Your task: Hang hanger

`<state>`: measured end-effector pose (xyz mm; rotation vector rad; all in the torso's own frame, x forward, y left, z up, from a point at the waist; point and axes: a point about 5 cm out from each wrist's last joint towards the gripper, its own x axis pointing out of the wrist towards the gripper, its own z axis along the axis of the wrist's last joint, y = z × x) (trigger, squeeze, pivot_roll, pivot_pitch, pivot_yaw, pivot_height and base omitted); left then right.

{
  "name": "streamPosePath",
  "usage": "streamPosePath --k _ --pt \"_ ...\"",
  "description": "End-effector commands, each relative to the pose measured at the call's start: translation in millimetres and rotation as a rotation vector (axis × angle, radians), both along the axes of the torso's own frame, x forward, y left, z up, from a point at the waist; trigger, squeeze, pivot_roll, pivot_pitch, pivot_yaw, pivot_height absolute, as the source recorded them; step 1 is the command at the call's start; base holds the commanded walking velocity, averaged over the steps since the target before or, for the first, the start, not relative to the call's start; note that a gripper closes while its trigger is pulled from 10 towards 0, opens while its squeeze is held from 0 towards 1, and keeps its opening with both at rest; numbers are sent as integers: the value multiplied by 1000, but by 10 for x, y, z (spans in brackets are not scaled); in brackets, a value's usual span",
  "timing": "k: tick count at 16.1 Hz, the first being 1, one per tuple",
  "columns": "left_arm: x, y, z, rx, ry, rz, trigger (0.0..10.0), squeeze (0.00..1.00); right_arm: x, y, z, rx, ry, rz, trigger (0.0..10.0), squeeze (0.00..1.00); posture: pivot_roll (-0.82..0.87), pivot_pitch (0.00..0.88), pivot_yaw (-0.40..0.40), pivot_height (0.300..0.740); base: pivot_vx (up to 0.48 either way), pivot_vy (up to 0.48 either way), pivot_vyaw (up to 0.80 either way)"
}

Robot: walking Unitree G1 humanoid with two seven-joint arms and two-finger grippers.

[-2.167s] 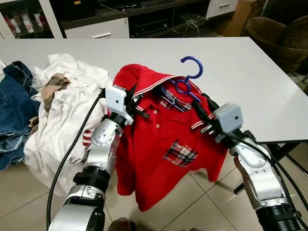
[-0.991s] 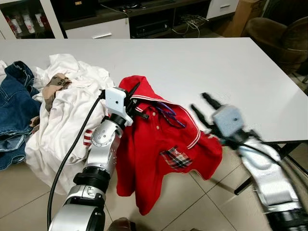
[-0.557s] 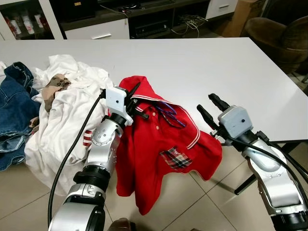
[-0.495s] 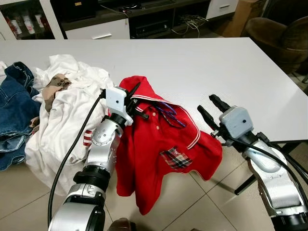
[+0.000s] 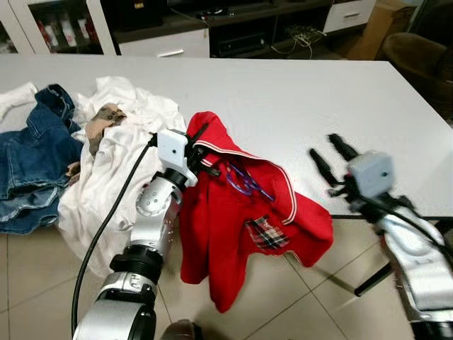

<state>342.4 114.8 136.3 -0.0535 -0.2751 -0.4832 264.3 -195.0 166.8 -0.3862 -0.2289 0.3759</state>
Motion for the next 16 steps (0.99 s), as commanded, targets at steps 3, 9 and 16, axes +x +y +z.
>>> streamPosePath --k 3,9,16 --pt "6 -15 25 4 -6 -7 0 0 -25 -106 65 20 -16 -41 10000 0 -11 32 27 740 0 0 0" --pt "4 -11 14 11 -2 -10 0 0 -248 4 59 -177 -7 173 10000 0 -20 39 30 740 0 0 0" --pt "18 -44 21 9 -3 -12 0 0 -284 421 -8 -457 -132 388 10000 0 -13 27 24 740 0 0 0"
